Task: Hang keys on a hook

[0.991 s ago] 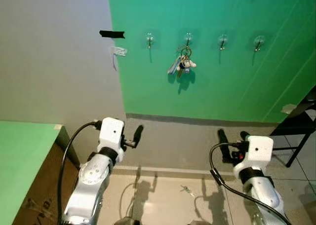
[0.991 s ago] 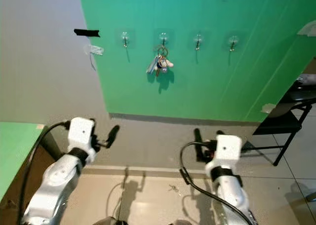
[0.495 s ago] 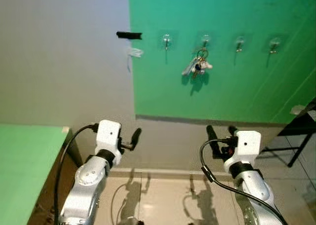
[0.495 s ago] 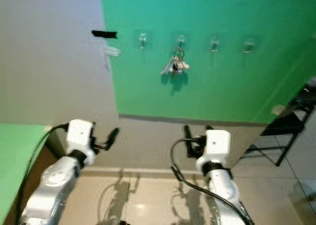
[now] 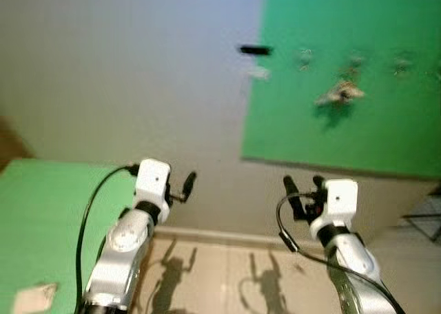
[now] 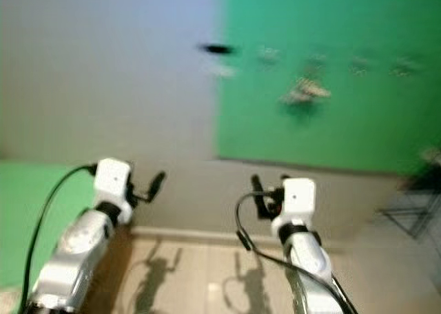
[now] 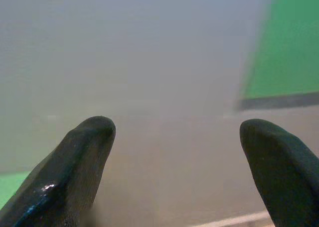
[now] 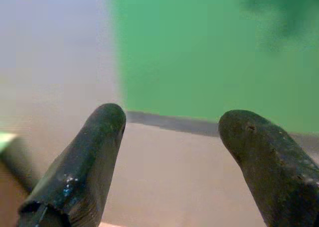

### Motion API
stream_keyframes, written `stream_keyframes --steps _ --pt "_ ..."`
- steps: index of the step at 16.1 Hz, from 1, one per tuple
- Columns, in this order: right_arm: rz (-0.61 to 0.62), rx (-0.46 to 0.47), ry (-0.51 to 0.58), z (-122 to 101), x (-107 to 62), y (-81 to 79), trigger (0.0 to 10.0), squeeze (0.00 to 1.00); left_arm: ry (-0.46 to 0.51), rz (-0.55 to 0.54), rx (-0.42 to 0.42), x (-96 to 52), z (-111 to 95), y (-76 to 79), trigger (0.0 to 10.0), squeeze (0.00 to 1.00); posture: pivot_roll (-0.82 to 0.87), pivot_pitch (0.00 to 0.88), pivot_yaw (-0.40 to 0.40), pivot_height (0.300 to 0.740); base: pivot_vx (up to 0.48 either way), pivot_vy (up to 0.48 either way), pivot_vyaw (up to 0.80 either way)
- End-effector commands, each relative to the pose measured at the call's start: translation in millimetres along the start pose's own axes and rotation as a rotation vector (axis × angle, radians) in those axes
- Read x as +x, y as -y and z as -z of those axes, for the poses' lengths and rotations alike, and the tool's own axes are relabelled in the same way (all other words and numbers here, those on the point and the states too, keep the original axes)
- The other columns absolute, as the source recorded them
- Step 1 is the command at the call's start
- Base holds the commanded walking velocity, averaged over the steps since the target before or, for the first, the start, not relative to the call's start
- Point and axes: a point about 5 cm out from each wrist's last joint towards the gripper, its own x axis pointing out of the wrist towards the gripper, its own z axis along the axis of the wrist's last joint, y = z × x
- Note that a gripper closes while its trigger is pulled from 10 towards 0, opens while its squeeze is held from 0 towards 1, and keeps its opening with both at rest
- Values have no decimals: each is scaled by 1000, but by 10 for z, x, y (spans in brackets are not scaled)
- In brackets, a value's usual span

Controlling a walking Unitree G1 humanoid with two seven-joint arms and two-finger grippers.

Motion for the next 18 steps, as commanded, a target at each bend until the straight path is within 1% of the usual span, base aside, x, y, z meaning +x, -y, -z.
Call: stream_keyframes --steps 1,3,4,5,6,8,10,11,13,16,18 --pt "19 -3 7 -40 0 88 10000 0 7 27 0 56 -31 78 10000 0 -125 0 23 722 0 0 688" --pt "6 -12 15 -60 14 91 10000 0 20 64 -14 160 -96 153 10000 0 -130 1 35 722 0 0 684" --pt "6 -9 16 -65 15 98 10000 0 22 66 -13 180 -111 166 10000 0 -131 3 39 722 0 0 681" --pt "4 0 17 -78 13 102 10000 0 31 69 19 192 -140 180 10000 0 -136 14 54 722 0 0 675" --pt "-6 10 15 -68 5 75 10000 0 25 74 29 177 -126 163 10000 0 -137 18 63 722 0 0 663" --pt "-35 22 3 -52 7 34 10000 0 14 75 17 139 -95 130 10000 0 -145 15 64 722 0 -139 663" --pt "-63 14 -16 -36 -2 15 10000 0 12 61 21 96 -42 143 10000 0 -140 18 44 722 0 -480 647" --pt "-90 6 -20 -50 4 -16 10000 0 19 45 3 90 -50 153 10000 0 -139 20 27 722 0 -480 638" --pt "-109 3 -17 -79 38 -29 10000 0 24 36 14 94 -61 168 10000 0 -117 23 23 722 0 -480 634" --pt "-132 -10 -18 -79 108 -54 10000 0 21 -50 7 78 -59 49 10000 0 -91 26 10 722 0 -480 635" --pt "-127 -16 -24 -49 97 -43 10000 0 28 -36 46 114 -80 51 10000 0 -90 8 20 722 0 -480 631"
